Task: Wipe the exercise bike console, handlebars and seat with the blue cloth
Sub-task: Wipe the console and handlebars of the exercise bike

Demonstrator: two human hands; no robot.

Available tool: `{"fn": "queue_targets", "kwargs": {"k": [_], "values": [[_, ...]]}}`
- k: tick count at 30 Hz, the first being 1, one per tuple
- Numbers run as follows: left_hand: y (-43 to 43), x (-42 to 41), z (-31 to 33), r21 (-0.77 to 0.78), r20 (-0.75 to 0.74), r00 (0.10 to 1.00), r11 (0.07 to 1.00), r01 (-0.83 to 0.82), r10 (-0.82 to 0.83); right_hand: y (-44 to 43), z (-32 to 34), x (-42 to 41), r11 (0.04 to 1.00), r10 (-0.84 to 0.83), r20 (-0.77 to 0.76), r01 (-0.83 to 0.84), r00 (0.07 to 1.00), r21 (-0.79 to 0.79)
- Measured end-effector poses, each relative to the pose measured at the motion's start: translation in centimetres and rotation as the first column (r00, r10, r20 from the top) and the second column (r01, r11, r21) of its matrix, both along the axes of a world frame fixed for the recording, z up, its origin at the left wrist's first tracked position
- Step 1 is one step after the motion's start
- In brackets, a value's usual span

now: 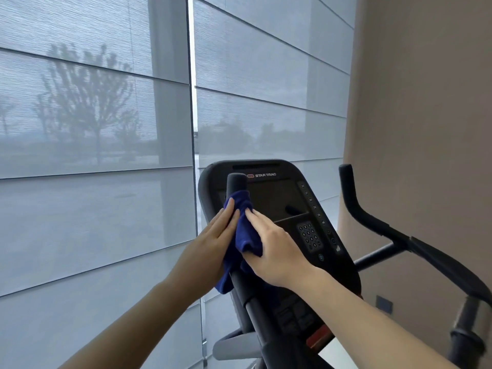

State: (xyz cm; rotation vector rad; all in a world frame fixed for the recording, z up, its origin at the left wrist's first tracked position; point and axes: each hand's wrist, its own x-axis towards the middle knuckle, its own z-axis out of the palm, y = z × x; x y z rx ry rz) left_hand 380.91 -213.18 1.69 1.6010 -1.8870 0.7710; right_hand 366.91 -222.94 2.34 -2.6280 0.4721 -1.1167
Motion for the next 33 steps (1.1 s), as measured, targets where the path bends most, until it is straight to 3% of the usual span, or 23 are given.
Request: {"fn": "queue_targets", "kwargs": {"k": [7,11,15,21,25,30,33], "values": [[-1.0,1.0,1.1,0.03,0.058,0.996,0.997,-0.069,0.067,-0.2,1.1,0.9,1.0,0.015,0.028,-0.015,0.999,-0.013],[-0.7,0.2,0.1,0.052,0.084,0.992,0.994,-0.094,0.089,0.1,0.6,0.2,0.995,-0.005,-0.031,0.008,1.0,0.097],[0.9,-1.5,-1.2,0.077,-0.088,0.996,0.997,-0.027,0.033,0.9,0.3,-1.9,0.961,0.048,-0.141,-0.008,0.989,0.276],[3.8,-5.1,-2.0,0.193,-0.293,0.956,0.977,0.09,-0.031,2.6,0.8,-7.1,0.952,0.141,-0.352,-0.029,0.925,0.304],[6.4,-8.0,-1.3,0.195,-0.199,0.978,0.976,0.095,-0.056,5.1,2.8,-11.0,0.953,0.169,-0.422,-0.039,0.891,0.3],[9.7,-11.3,-0.8,0.128,-0.223,0.971,0.985,0.113,-0.082,8.7,4.0,-14.7,0.968,0.098,-0.549,0.049,0.83,0.247],[10.1,-12.2,-1.3,0.21,-0.2,0.976,0.97,0.123,-0.08,9.9,2.2,-15.1,0.916,0.116,-0.613,0.154,0.782,0.37]]}}
